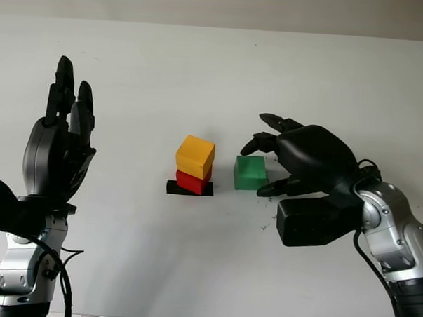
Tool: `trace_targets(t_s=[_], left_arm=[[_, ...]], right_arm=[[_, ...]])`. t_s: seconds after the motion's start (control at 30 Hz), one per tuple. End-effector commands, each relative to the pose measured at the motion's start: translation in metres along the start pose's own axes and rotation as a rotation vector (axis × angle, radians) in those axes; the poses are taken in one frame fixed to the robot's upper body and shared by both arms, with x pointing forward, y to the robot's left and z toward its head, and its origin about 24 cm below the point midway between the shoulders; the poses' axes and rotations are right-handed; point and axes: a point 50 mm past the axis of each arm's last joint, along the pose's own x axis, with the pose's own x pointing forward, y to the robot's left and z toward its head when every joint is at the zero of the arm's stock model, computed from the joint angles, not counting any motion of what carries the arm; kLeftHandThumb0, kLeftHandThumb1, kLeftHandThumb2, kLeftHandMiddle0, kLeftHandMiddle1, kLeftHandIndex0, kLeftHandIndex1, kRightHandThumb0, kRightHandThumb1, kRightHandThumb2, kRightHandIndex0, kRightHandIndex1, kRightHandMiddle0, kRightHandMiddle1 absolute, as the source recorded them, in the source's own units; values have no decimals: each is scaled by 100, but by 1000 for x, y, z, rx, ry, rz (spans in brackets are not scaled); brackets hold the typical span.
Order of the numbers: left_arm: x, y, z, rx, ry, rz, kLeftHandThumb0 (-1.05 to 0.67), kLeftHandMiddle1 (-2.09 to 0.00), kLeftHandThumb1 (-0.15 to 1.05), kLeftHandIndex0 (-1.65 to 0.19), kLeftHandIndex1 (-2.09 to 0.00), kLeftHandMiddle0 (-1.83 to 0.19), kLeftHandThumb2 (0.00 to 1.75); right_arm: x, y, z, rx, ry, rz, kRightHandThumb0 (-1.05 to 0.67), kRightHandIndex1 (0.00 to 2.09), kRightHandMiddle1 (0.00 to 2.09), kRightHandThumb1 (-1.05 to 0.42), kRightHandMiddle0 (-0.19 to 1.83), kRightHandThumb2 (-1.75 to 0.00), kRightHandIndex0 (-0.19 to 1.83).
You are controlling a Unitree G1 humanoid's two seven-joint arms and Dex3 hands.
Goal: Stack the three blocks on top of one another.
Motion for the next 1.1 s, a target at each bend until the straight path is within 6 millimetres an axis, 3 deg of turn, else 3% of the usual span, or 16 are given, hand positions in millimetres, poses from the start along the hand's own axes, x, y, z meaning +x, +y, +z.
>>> trace_targets(t_s=[0.0, 0.17, 0.37, 0.73, 1.07], left_arm=[[-1, -1, 1, 3, -3, -3, -76, 0, 105, 19, 0, 19, 54], [-2, -1, 1, 10, -3, -1, -76, 0, 105, 19, 0, 19, 55], [-2, -1, 1, 7, -3, 4, -76, 0, 105, 19, 0, 19, 54], [-2, -1, 1, 9, -2, 6, -76, 0, 105, 19, 0, 19, 54], [-2, -1, 1, 1, -7, 0, -76, 0, 105, 19, 0, 19, 53]], right_arm=[[3, -1, 4, 21, -13, 3, -60, 4, 64, -92, 28, -6, 10], [4, -1, 6, 53, -16, 19, -64, 4, 54, -93, 28, -6, 8], [4, -2, 8, 45, -33, -3, -62, 6, 57, -94, 37, -6, 10], [3, -1, 6, 64, -73, -111, -44, 9, 110, -94, 51, -5, 29], [3, -4, 4, 14, -72, -113, -41, 8, 119, -93, 52, -5, 32]])
